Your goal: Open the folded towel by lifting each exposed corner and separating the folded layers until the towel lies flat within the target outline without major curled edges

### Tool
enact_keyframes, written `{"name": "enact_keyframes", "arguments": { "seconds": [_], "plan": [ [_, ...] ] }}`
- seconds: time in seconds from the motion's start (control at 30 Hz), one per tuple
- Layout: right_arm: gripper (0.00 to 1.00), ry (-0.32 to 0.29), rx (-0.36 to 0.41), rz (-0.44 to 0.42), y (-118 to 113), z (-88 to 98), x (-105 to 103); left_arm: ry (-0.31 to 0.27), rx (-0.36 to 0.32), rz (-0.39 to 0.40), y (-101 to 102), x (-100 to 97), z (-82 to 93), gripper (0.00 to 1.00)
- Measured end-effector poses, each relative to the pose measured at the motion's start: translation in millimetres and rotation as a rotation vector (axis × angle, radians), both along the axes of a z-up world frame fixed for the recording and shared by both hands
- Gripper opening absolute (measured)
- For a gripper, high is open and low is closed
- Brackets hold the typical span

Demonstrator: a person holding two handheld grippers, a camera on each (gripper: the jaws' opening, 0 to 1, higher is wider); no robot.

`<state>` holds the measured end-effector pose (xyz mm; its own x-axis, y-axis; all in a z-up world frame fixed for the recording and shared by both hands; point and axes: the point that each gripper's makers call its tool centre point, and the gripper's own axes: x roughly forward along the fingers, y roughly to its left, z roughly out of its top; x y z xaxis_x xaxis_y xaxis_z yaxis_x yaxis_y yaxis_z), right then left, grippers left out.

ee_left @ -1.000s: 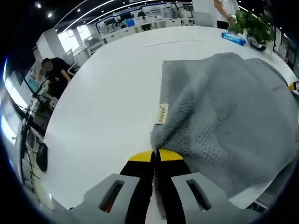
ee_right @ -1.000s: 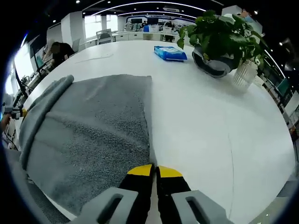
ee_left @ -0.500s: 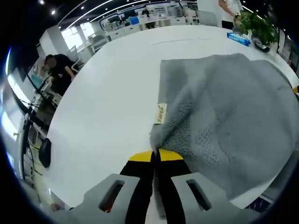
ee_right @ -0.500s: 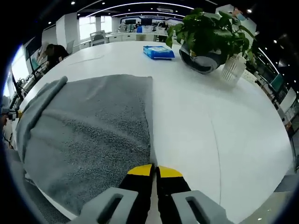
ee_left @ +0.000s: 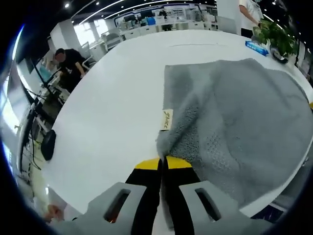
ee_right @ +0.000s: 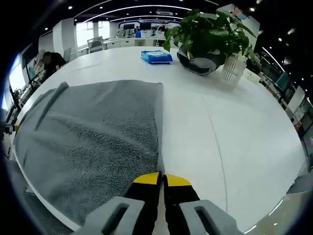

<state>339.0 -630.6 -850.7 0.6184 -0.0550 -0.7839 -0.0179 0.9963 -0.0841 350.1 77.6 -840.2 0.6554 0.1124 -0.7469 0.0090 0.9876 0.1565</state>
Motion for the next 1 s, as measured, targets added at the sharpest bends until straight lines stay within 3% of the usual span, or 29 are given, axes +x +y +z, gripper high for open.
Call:
{"name": "enact_keyframes", "arguments": {
  "seconds": [0.23, 0.47, 0.53, 0.6, 0.67, 0.73, 0.8, 0.87, 0.93, 1.0],
  "plan": [
    [0.00, 0.004, -0.038, 0.018, 3.4, 0.6, -11.1, -0.017, -0.014, 0.041, -2.7, -17.0, 4.3, 0.02],
    [0.00, -0.015, -0.037, 0.040, 3.3, 1.1, -10.5, -0.019, -0.027, 0.033, -2.1, -17.0, 5.3, 0.02],
    [0.00, -0.029, -0.021, 0.042, 1.0, 1.2, -9.8, -0.041, -0.024, 0.012, -1.2, -15.8, 6.1, 0.03],
    [0.01, -0.053, 0.011, 0.029, 0.6, 2.0, -9.3, -0.070, -0.102, 0.055, -2.8, -14.8, 6.1, 0.04],
    [0.05, -0.072, 0.075, -0.023, -0.3, 4.1, -8.4, -0.082, -0.116, 0.029, -3.9, -15.5, 8.1, 0.05],
    [0.08, -0.130, 0.118, 0.018, 5.6, 15.3, -2.9, -0.123, -0.144, 0.035, -8.9, -13.5, 17.7, 0.07],
    [0.12, -0.190, 0.113, 0.021, 7.2, 31.9, 2.2, -0.178, -0.142, 0.005, -15.2, -8.2, 31.8, 0.10],
    [0.19, -0.253, 0.143, 0.101, 23.8, 47.3, 9.5, -0.224, -0.164, -0.077, -32.9, -0.9, 43.2, 0.17],
    [0.29, -0.242, 0.163, 0.165, 41.1, 50.5, 10.2, -0.239, -0.195, -0.133, -50.4, 2.7, 48.0, 0.25],
    [0.42, -0.240, 0.168, 0.242, 60.9, 50.8, 13.7, -0.241, -0.196, -0.218, -72.3, 6.4, 49.6, 0.26]
  ]
}}
